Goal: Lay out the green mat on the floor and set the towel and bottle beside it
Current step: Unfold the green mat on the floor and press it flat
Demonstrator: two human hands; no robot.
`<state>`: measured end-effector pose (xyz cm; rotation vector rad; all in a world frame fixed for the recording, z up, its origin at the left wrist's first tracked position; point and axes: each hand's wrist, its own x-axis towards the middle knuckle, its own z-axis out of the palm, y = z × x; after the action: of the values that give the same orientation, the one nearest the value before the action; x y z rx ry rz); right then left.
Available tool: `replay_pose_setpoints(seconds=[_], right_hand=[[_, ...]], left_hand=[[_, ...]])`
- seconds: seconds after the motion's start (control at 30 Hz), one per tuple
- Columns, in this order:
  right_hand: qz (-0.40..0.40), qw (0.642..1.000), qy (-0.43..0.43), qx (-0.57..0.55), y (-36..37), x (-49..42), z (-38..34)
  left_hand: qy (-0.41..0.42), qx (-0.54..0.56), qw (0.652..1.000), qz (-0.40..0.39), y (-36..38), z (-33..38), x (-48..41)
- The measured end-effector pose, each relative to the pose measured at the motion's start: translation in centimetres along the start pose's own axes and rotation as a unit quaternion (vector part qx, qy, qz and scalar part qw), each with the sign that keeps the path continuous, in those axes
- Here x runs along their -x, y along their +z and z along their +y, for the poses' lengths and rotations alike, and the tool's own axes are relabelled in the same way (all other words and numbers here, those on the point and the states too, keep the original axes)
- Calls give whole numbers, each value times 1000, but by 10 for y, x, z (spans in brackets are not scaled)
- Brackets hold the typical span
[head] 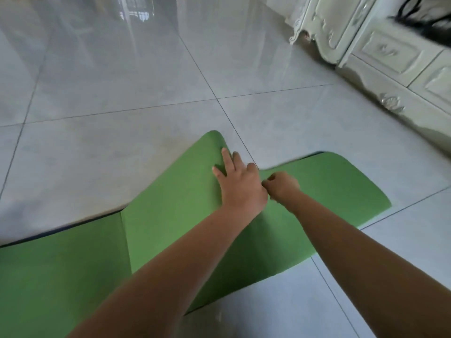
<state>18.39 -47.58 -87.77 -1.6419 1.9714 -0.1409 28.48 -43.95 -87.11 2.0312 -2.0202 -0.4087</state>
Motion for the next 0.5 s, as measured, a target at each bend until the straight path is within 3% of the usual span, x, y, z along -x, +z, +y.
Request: replay_pose_setpoints(seconds=[0.2,0.5], right_hand=[[-156,975,143,-60,45,18,77],[-156,957,228,-85,66,14,108]], left_hand=[[-26,-19,999,-38,7,-2,-12],[-37,-31,997,-57,9,-3,-15]])
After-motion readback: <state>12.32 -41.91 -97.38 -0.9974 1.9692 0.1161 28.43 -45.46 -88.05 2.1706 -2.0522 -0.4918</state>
